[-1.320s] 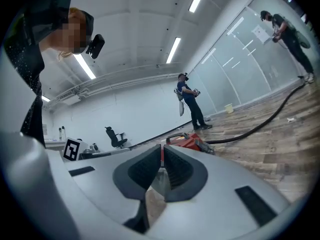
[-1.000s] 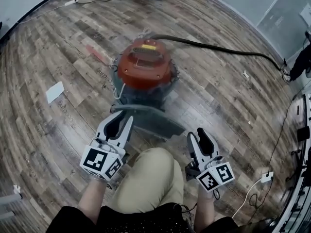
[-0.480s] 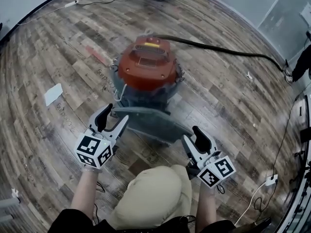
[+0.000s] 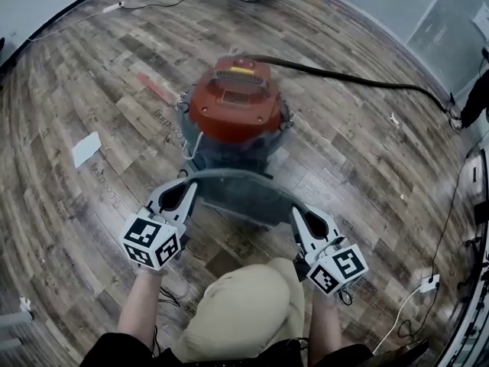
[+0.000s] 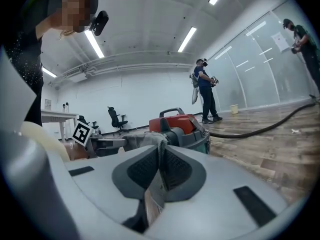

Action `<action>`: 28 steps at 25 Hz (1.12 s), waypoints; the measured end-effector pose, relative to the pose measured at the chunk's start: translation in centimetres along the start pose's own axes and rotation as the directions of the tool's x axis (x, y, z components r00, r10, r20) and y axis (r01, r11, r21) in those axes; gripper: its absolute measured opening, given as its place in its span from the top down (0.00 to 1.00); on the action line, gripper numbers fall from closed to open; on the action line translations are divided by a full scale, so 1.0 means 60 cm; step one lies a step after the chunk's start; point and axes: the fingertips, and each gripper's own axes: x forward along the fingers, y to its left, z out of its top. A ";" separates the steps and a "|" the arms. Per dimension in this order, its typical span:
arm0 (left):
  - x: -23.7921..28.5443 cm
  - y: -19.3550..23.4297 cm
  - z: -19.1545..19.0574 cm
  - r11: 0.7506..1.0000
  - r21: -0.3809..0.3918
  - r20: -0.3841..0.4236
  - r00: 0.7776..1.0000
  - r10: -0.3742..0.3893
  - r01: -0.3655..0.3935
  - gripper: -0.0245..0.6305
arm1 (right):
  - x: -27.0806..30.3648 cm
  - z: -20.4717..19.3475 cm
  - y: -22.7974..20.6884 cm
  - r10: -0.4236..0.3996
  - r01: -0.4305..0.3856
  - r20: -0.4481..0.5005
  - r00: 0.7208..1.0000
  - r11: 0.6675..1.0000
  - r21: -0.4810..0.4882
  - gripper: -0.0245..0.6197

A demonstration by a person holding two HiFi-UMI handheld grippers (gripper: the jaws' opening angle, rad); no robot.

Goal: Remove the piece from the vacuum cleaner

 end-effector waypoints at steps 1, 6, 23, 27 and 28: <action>-0.004 -0.005 -0.001 1.000 -0.001 -0.001 1.000 -0.003 0.003 0.93 | -0.002 -0.001 0.002 0.003 -0.003 -0.001 1.000 1.000 -0.002 0.92; -0.029 -0.025 -0.001 0.999 0.030 0.000 1.000 -0.013 0.013 0.93 | -0.009 -0.001 0.017 0.004 -0.004 0.006 1.000 1.000 -0.026 0.92; -0.084 -0.097 -0.032 1.000 -0.018 0.037 0.999 -0.017 0.018 0.93 | -0.046 -0.035 0.061 0.042 -0.042 0.009 0.999 0.999 -0.005 0.92; -0.100 -0.092 -0.039 0.998 -0.057 0.040 0.999 -0.008 0.010 0.93 | -0.071 -0.051 0.048 0.019 -0.020 0.022 1.000 0.997 0.072 0.92; -0.100 -0.095 -0.041 0.999 -0.050 0.040 0.999 -0.004 0.006 0.93 | -0.074 -0.052 0.045 0.010 -0.012 0.027 1.000 0.997 0.082 0.92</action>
